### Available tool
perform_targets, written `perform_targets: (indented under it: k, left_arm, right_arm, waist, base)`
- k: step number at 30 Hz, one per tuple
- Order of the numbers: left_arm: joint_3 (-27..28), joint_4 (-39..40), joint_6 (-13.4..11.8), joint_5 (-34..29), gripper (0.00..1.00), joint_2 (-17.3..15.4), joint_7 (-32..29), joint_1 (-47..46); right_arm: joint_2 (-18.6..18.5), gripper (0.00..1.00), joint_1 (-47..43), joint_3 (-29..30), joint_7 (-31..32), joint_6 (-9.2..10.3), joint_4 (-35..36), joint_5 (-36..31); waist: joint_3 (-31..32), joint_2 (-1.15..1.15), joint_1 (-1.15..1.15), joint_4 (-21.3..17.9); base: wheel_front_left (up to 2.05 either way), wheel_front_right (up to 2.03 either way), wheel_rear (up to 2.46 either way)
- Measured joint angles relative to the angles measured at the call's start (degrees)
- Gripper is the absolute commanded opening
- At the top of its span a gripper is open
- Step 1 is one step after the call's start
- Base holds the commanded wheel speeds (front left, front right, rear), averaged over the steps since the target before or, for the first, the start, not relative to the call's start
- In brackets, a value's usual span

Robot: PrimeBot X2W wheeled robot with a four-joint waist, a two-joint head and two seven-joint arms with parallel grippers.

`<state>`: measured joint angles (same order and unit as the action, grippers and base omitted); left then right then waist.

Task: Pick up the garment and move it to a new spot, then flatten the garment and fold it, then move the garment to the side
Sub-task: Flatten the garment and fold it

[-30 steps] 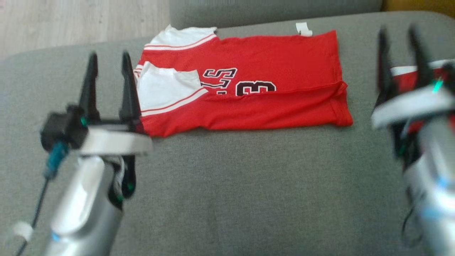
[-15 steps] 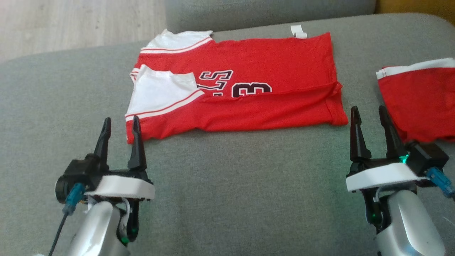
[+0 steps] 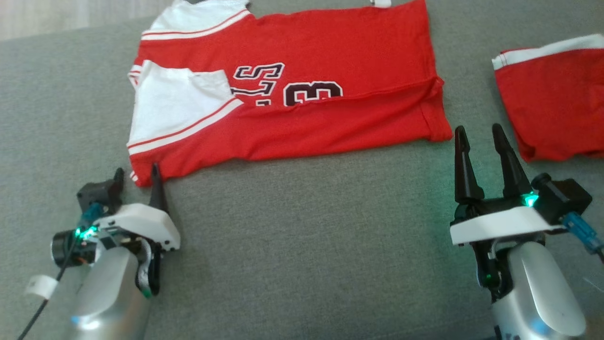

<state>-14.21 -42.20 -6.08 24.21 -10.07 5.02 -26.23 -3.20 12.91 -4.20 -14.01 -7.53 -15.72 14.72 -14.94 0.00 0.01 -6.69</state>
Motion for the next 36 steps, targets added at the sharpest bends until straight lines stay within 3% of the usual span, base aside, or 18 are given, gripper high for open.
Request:
perform_targets:
  k: [7, 8, 9, 10, 13, 18, 25, 36]
  left_arm:
    - [0.22, -4.32, 0.46, 0.01, 1.00, -0.21, -1.77, -4.24]
    - [0.22, -4.32, 0.46, 0.01, 0.87, -0.21, -1.77, -4.24]
    - [0.07, -4.69, 1.00, 0.01, 0.29, -0.22, -2.48, -4.50]
    - [-0.07, -4.95, 1.51, 0.14, 0.00, -0.21, -3.03, -4.75]
    - [-0.58, -5.57, 2.57, 0.74, 0.00, 0.12, -4.25, -5.45]
    - [-1.01, -4.63, 2.79, 1.43, 0.00, 1.20, 0.15, -4.75]
    - [-4.01, 4.19, 6.12, -0.71, 0.00, 1.46, 6.19, -5.65]
    - [-6.98, 12.87, 6.06, -3.54, 0.00, 0.97, 7.16, -6.14]
  right_arm:
    - [0.00, 1.00, 1.03, -1.18, -0.03, 0.00, 0.20, 1.09]
    - [0.00, 1.00, 1.03, -1.18, -0.03, 0.00, 0.20, 1.09]
    - [0.00, 1.00, 1.03, -1.18, -0.03, 0.00, 0.19, 1.29]
    - [0.00, 1.00, 1.03, -1.18, -0.04, 0.00, 0.18, 1.38]
    - [0.00, 1.00, 1.05, -1.04, -0.10, 0.00, 0.00, 1.35]
    - [0.01, 1.00, 1.48, 0.76, 1.12, 0.00, -1.68, -0.19]
    - [0.08, 1.00, 5.99, 5.31, 9.51, 0.00, -7.56, -5.15]
    - [0.07, 1.00, 14.16, 7.97, 20.59, 0.00, -21.54, -9.15]
  waist:
    - [-1.15, 0.00, -0.01, -1.50]
    - [-1.15, 0.00, -0.01, -1.50]
    - [-1.10, 0.00, -0.01, -1.55]
    - [-1.00, 0.00, -0.01, -1.57]
    - [-0.58, 0.00, -0.01, -1.44]
    - [0.95, 0.00, -0.01, -0.59]
    - [1.36, 0.00, -0.01, 1.70]
    - [0.40, 0.00, -0.01, 3.74]
  base:
    - [0.00, 0.00, 0.00]
    - [0.00, 0.00, 0.00]
    - [0.00, 0.00, 0.00]
    - [0.00, 0.00, 0.00]
    - [0.00, 0.00, 0.00]
    - [0.00, 0.00, 0.00]
    - [0.00, 0.00, 0.00]
    - [0.00, 0.00, 0.00]
